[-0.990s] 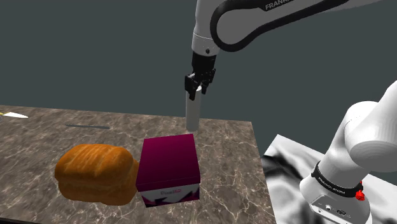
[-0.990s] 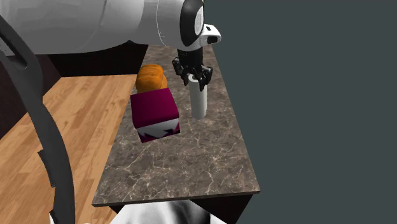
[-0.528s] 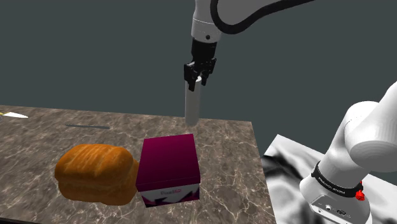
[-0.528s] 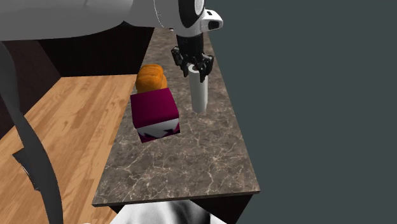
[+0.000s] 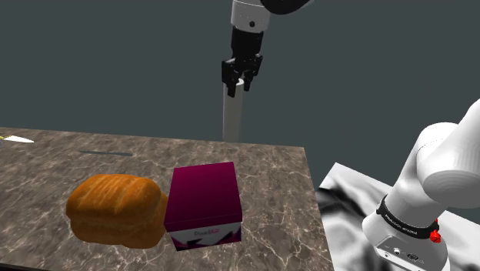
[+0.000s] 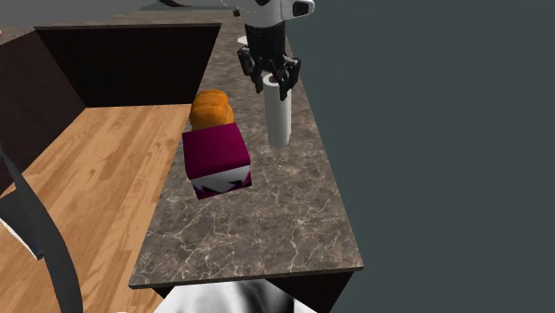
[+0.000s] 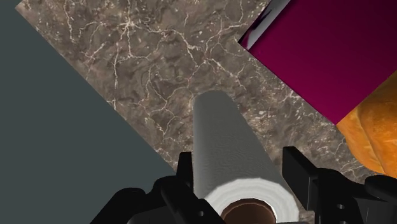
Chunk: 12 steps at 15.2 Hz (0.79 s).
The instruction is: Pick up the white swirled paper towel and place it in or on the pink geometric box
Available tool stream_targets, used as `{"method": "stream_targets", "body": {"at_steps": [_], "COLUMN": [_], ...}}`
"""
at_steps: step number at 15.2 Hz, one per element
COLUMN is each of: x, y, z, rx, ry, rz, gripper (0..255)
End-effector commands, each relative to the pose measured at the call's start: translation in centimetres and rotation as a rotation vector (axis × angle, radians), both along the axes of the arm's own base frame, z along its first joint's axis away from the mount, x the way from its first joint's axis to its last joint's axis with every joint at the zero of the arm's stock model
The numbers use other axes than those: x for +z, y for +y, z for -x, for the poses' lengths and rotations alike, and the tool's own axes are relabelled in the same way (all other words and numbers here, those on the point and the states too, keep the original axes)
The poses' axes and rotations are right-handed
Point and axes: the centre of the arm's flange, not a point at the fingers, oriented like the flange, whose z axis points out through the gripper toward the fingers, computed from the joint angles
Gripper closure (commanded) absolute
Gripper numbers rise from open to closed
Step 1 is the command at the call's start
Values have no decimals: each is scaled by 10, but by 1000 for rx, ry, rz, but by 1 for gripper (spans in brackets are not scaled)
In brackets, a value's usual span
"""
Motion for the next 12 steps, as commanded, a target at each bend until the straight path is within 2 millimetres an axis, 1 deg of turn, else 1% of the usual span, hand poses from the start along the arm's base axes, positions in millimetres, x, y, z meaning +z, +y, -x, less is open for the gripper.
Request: {"method": "stream_targets", "body": {"at_steps": [1,8,12], "x": [11,48,69], "y": [1,1,47], "z": [0,0,15], "rx": [0,0,0], "ry": [0,0,0], "rz": [0,0,0], "gripper": [255,255,255]}}
